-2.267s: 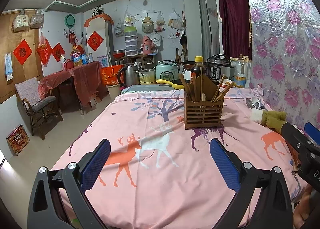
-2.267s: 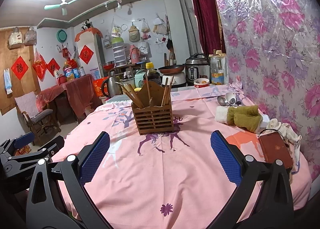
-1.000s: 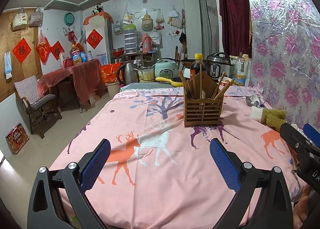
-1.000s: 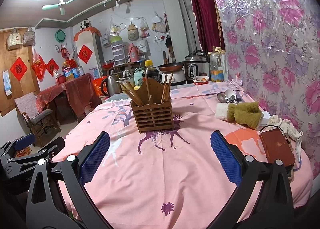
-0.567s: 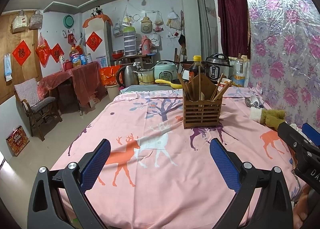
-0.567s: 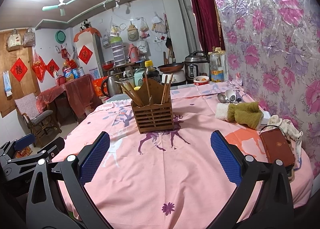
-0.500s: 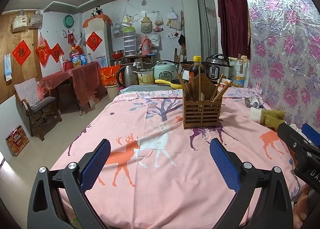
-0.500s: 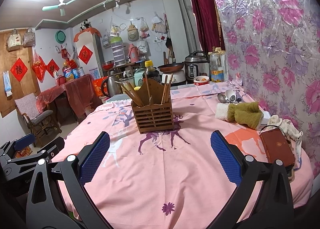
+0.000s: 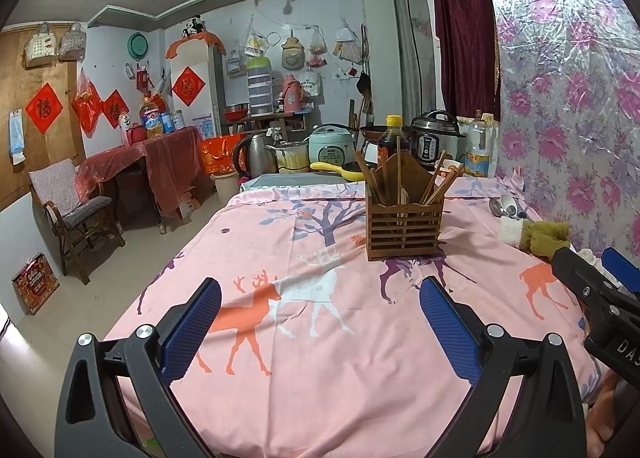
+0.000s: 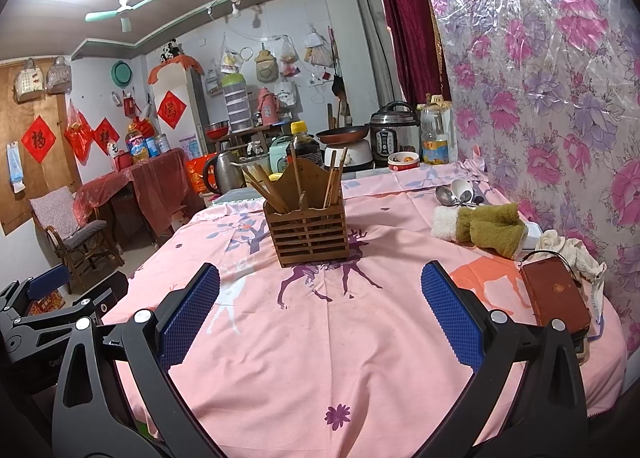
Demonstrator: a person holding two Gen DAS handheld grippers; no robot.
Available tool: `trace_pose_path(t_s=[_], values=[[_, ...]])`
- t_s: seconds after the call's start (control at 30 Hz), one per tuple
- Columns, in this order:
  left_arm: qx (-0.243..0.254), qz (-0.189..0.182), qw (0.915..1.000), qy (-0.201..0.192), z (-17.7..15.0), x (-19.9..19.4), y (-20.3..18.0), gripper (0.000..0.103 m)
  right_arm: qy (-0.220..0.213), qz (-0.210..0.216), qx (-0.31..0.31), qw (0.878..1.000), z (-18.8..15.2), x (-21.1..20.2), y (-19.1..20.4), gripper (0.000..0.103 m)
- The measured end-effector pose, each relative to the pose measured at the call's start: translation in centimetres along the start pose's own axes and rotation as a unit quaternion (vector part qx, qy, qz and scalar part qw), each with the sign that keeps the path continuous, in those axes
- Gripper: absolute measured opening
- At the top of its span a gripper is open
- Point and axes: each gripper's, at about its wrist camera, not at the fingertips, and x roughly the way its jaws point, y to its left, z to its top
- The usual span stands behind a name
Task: Organize utensils
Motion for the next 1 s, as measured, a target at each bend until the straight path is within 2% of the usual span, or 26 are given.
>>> trace_pose_path(t_s=[1.0], values=[[-0.006, 0.004, 1.0, -0.003, 0.37, -0.04, 0.77, 0.098, -0.001, 0.0, 0.0, 1.0, -0.06, -0.01, 0.15, 0.098]])
